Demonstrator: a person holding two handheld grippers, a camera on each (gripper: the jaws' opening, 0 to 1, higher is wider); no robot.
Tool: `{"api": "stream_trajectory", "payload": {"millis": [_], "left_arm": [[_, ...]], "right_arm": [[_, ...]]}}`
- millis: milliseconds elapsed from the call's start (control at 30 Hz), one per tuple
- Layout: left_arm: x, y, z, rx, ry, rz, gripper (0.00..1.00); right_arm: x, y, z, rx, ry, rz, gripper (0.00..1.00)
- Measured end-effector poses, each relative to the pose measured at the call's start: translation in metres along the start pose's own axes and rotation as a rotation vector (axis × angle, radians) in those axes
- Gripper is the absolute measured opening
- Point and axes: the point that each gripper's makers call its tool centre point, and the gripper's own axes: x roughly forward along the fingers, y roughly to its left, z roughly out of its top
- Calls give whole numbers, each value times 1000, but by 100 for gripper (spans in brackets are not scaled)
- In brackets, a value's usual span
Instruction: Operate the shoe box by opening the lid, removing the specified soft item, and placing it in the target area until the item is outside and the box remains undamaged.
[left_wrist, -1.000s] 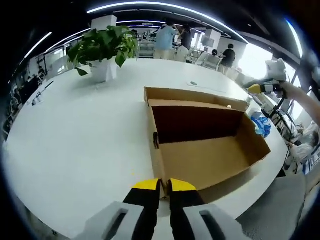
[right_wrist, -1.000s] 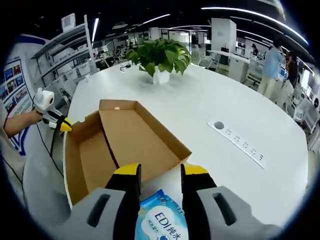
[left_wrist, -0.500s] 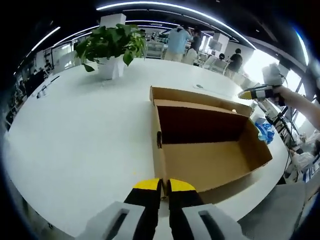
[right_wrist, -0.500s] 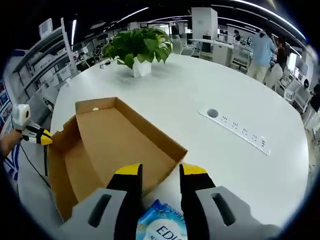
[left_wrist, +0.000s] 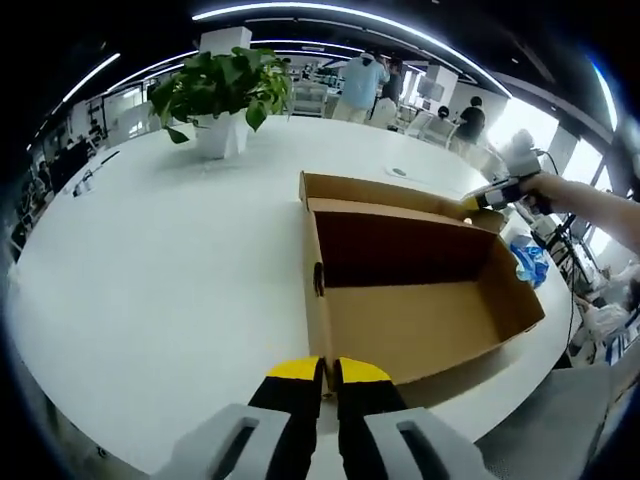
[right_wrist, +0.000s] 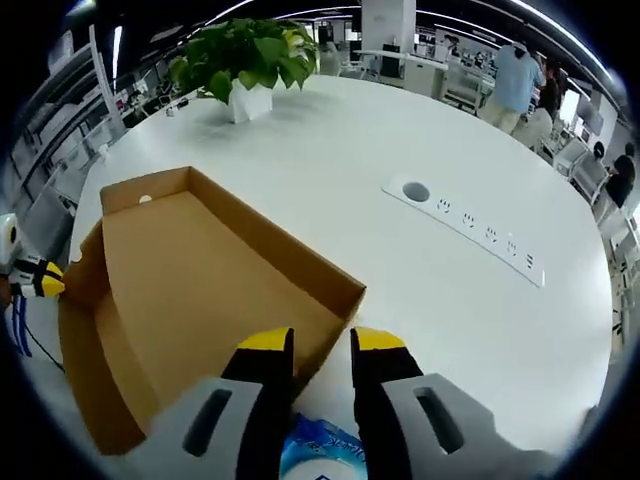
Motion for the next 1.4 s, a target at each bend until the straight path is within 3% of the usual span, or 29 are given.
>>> {"api": "stream_trajectory", "payload": {"millis": [367,767,1100,1400], "left_arm": [[0,-1,0,-11,0,-3,4],[0,-2,-1,-27,2,-9,4],[1,0,0,-55,-18,-10,4],[0,-3,0,-63,-35,-9,4]], "right_arm": [[-3,2,-5,109,16,2,8],[-26,1,9,123,-62,-23,4],[-55,5,26,138,-175,-16,2],[-73,6,39,145,-233,1,1]]}}
